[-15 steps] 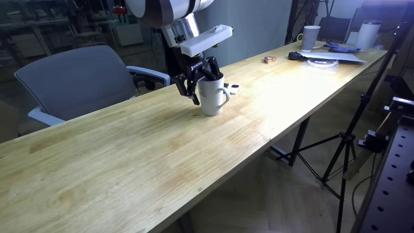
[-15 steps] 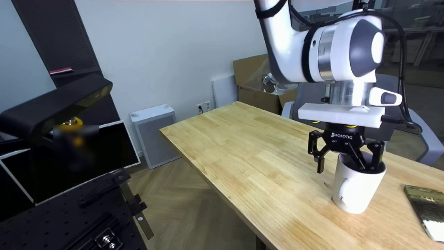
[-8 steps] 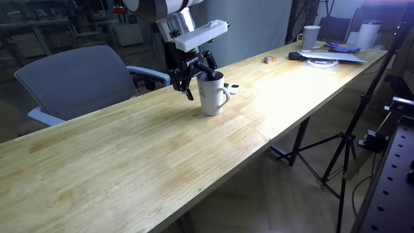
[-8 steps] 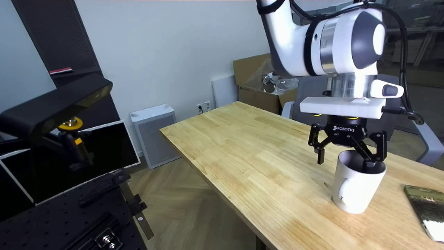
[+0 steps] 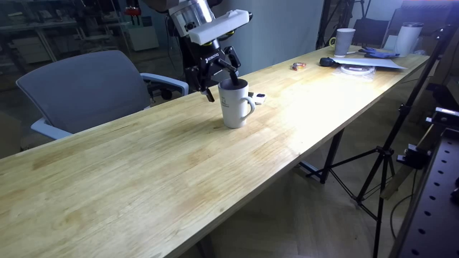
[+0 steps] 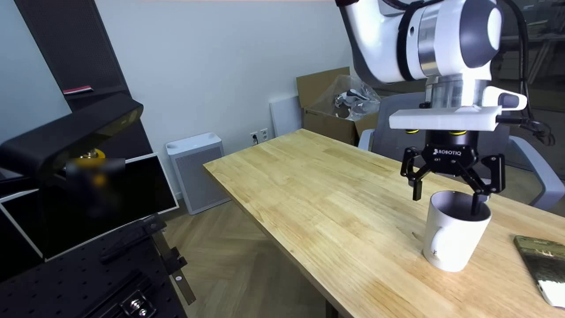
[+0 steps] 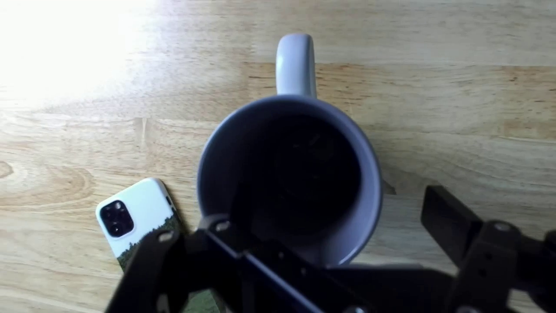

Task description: Move the mug to the center of the table

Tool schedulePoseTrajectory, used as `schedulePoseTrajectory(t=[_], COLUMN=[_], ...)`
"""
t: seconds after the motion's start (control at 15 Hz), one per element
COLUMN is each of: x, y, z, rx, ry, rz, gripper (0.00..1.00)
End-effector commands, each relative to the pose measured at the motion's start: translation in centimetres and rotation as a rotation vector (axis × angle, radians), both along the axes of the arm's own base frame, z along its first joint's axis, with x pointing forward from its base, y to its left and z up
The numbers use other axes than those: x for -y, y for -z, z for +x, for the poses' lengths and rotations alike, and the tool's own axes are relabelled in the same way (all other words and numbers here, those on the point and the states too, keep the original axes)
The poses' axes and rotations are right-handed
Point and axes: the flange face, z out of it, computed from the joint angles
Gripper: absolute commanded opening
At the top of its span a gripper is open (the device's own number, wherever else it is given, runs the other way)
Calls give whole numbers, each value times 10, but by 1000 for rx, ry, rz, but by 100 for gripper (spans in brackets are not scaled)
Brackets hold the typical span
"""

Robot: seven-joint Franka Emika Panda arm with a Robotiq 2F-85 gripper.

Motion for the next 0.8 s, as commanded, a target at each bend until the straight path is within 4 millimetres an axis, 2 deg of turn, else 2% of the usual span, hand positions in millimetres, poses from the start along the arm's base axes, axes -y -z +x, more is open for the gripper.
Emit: schedulePoseTrajectory(t=[0.0, 0.47, 0.53, 0.6, 0.73], x=[-3, 0, 0, -1, 1], y=[-33, -84, -86, -74, -80], z=[-1, -4, -7, -2, -3], rx=[-30, -76, -92, -74, -85], ry=[50, 40, 22, 31, 19], rz=[-45, -2, 32, -6, 12], gripper=[100, 100, 100, 100, 100])
